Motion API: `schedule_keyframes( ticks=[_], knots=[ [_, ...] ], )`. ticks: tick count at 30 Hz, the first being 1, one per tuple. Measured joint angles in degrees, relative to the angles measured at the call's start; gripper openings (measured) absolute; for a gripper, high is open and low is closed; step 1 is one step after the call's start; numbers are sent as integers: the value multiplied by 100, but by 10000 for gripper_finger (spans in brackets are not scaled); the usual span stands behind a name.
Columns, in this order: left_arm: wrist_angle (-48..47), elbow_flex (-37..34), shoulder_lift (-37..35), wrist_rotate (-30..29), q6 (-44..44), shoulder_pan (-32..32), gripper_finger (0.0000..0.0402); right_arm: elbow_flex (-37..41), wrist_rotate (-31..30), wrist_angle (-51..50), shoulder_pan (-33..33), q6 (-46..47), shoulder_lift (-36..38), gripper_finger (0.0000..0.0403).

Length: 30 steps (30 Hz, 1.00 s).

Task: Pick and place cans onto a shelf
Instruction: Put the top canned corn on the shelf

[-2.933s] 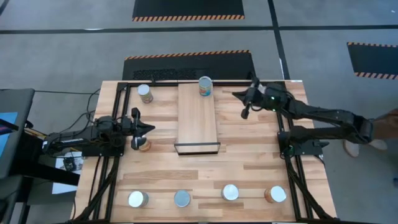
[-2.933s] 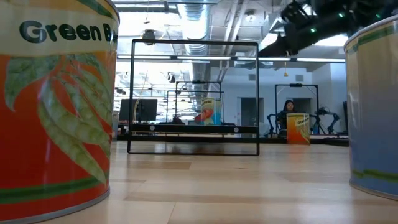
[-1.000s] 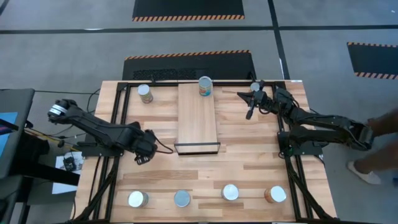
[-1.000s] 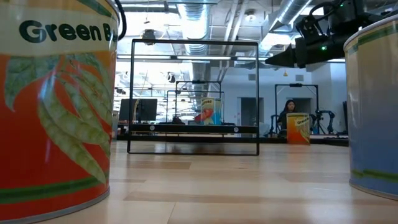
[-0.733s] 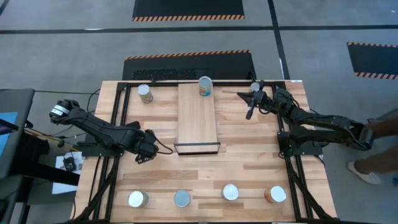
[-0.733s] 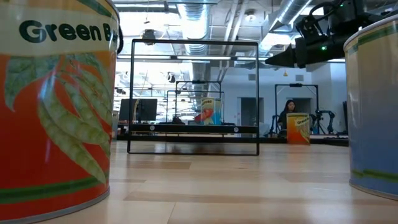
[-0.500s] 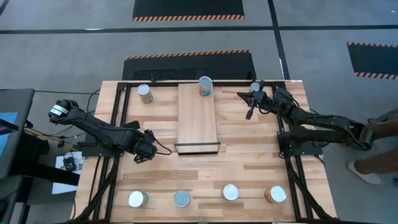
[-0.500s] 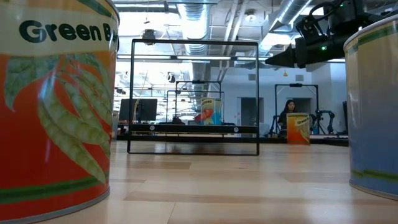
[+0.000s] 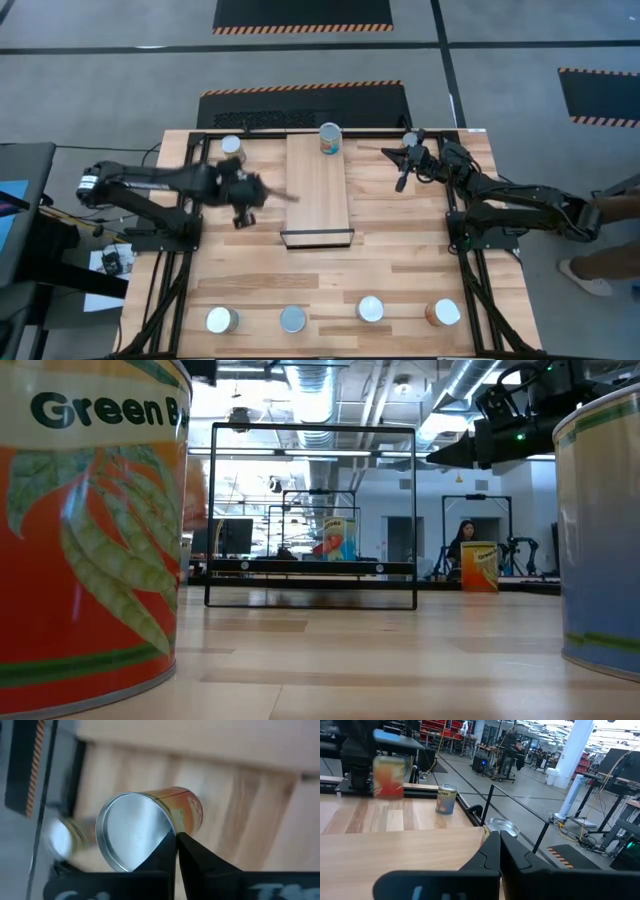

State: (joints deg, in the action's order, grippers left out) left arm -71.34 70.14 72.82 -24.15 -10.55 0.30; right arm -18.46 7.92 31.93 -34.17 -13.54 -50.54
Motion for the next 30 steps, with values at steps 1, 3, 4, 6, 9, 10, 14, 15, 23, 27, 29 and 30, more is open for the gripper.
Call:
schedule_keyframes(
  ticks=[1, 3, 4, 6, 9, 10, 14, 15, 23, 27, 29, 30],
  knots=[
    [117, 181, -2, 97, 292, 190, 0, 0, 0, -1, 2, 0, 0, 14],
    [449, 503, 82, 372, 882, 560, 0, 0, 0, 0, 2, -1, 0, 15],
    [579, 659, 172, 532, 1141, 733, 0, 0, 0, 1, 1, -2, 0, 16],
    [706, 955, 467, 798, 1597, 1050, 0, 0, 0, -1, 2, -2, 0, 17],
    [742, 1353, 1081, 1006, 2089, 1397, 0, 0, 0, -1, 2, -2, 0, 16],
    [738, 1476, 1291, 1043, 2212, 1470, 0, 0, -1, -7, 1, -10, 0, 15],
    [764, 1977, 2104, 1170, 2588, 1627, 0, 0, -1, -27, 2, -31, 0, 14],
    [788, 2115, 2283, 1227, 2667, 1647, 0, 0, -2, -27, 0, -33, 0, 15],
    [1134, 3317, 3437, 1474, 2731, 1661, 0, 0, 0, -56, 0, -136, 0, 15],
    [1237, 3795, 3964, 1484, 2658, 1661, 0, 0, -2, -64, -4, -140, 0, 14],
    [1269, 3996, 4195, 1490, 2656, 1662, 0, 0, 0, -66, -4, -142, 0, 16],
    [1252, 4066, 4299, 1484, 2660, 1663, 0, 0, 0, -64, -4, -145, 0, 16]
  ],
)
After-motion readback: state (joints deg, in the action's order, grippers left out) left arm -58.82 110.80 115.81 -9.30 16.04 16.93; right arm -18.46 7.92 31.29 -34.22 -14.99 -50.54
